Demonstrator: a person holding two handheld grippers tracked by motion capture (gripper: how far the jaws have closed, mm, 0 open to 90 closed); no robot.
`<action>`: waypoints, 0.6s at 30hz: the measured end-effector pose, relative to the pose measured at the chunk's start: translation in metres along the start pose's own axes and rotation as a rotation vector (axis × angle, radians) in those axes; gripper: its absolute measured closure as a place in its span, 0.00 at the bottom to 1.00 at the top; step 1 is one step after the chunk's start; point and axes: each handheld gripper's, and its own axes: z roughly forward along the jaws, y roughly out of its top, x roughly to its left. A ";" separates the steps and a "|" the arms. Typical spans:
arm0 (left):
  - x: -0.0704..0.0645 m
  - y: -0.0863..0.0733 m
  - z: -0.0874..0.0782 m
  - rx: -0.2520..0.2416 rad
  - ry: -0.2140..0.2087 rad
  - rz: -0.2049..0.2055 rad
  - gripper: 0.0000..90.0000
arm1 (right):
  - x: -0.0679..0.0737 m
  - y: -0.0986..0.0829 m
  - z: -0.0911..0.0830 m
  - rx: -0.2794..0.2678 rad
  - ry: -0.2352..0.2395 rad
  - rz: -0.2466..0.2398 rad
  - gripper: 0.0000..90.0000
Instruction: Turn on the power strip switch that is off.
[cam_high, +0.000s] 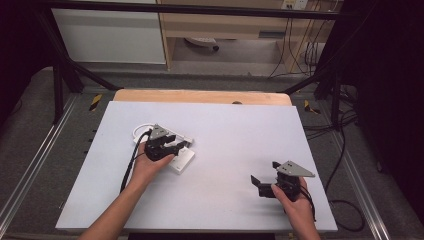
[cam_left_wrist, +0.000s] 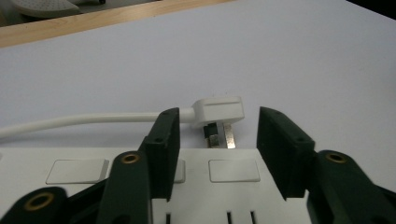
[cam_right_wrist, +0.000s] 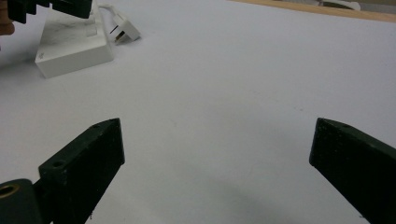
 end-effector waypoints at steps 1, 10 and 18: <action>0.000 0.000 0.000 -0.003 -0.004 0.002 0.49 | 0.000 0.000 0.000 0.001 0.000 0.001 0.04; -0.004 0.005 -0.003 -0.019 0.005 -0.005 0.20 | 0.001 0.000 0.001 0.000 0.001 0.004 0.04; -0.005 0.011 -0.006 -0.011 -0.005 -0.032 0.13 | 0.000 0.000 0.000 0.000 0.001 0.003 0.04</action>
